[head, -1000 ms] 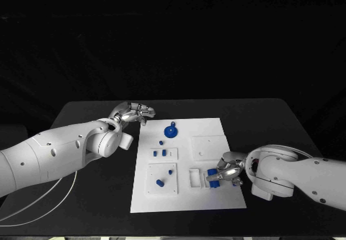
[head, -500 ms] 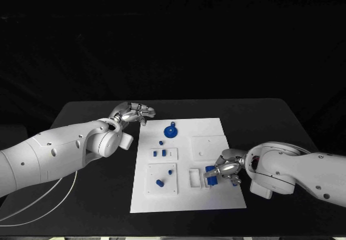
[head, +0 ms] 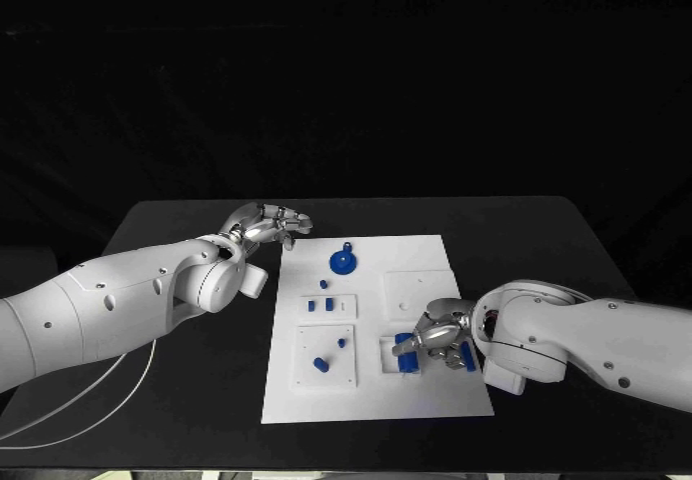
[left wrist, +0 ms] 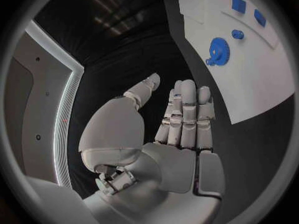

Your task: Assemble the parts on the task board

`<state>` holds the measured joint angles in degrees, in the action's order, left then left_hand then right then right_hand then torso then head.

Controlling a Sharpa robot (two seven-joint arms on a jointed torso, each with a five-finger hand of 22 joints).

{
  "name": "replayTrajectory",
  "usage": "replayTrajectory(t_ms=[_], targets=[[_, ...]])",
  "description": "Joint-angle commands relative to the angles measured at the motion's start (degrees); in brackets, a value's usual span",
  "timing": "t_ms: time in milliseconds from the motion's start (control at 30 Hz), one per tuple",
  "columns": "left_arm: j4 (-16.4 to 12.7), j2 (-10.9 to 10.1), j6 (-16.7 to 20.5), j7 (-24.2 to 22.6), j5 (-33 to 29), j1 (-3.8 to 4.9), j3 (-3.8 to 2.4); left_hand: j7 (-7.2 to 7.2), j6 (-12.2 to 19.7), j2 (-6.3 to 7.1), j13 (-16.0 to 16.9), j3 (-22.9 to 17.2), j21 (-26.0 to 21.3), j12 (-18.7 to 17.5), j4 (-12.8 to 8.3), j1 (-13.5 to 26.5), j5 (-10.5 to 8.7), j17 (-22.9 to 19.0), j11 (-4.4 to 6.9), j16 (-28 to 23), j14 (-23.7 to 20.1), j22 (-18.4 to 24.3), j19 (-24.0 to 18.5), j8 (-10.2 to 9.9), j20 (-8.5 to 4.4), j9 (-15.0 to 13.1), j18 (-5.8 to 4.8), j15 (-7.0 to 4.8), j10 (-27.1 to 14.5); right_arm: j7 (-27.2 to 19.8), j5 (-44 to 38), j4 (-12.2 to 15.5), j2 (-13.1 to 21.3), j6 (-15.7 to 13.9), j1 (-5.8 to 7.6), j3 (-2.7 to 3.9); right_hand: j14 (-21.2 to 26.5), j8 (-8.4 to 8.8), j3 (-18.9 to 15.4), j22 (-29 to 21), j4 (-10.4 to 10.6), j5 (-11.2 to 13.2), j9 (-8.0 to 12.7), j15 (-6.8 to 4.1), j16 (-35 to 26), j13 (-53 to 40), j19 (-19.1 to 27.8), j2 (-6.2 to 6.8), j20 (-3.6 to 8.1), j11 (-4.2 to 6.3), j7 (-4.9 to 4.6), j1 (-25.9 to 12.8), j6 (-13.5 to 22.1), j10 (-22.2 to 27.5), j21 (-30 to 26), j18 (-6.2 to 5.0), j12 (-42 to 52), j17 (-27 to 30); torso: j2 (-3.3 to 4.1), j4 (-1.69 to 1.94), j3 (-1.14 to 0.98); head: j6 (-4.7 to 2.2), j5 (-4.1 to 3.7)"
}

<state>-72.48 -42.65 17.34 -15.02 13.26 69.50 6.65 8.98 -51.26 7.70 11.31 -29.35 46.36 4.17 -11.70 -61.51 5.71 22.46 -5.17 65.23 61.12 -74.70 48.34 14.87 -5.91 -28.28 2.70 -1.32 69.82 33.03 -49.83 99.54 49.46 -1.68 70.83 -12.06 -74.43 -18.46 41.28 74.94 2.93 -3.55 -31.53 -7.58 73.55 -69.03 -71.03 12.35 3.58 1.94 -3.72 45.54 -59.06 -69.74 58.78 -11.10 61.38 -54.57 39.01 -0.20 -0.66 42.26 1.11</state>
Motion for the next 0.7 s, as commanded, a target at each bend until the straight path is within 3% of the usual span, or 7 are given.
replayTrajectory(t_ms=[33,700], targets=[[-0.15,0.03,-0.8,-0.25,-0.32,0.02,-0.04,0.25,0.24,0.04,-0.09,0.01,-0.32,-0.12,0.33,0.46,0.11,0.07,-0.21,-0.35,0.1,-0.08,0.37,0.25,-0.69,0.06,1.05,0.34,-0.18,-0.09,-0.91,-0.35,-0.4,0.67,-0.01,-0.02,-0.12,0.35,-0.32,0.7,0.04,0.19,0.08,-0.37,-0.29,0.0,-0.17,0.18,-0.14,0.04,-0.68,-0.54,-1.01,-0.33,0.33,-3.9,0.13,-0.08,0.03,0.02,-0.03,0.01,0.11],[-0.21,-0.17,-0.93,-0.14,-0.32,0.02,-0.04,0.25,0.27,0.03,-0.1,0.0,-0.36,-0.13,0.45,0.55,0.1,0.09,-0.21,-0.38,0.08,-0.12,0.36,0.26,-0.69,0.09,1.06,0.34,-0.22,0.16,-1.96,-1.81,-2.27,1.87,-0.75,-0.12,-0.09,0.47,-0.29,0.64,0.2,0.49,0.12,-0.38,-0.36,0.14,-0.17,0.52,-0.07,0.04,-0.68,-1.14,-0.98,-0.17,0.29,-3.9,-0.11,-0.09,0.01,-0.04,-0.03,0.36,0.48]])
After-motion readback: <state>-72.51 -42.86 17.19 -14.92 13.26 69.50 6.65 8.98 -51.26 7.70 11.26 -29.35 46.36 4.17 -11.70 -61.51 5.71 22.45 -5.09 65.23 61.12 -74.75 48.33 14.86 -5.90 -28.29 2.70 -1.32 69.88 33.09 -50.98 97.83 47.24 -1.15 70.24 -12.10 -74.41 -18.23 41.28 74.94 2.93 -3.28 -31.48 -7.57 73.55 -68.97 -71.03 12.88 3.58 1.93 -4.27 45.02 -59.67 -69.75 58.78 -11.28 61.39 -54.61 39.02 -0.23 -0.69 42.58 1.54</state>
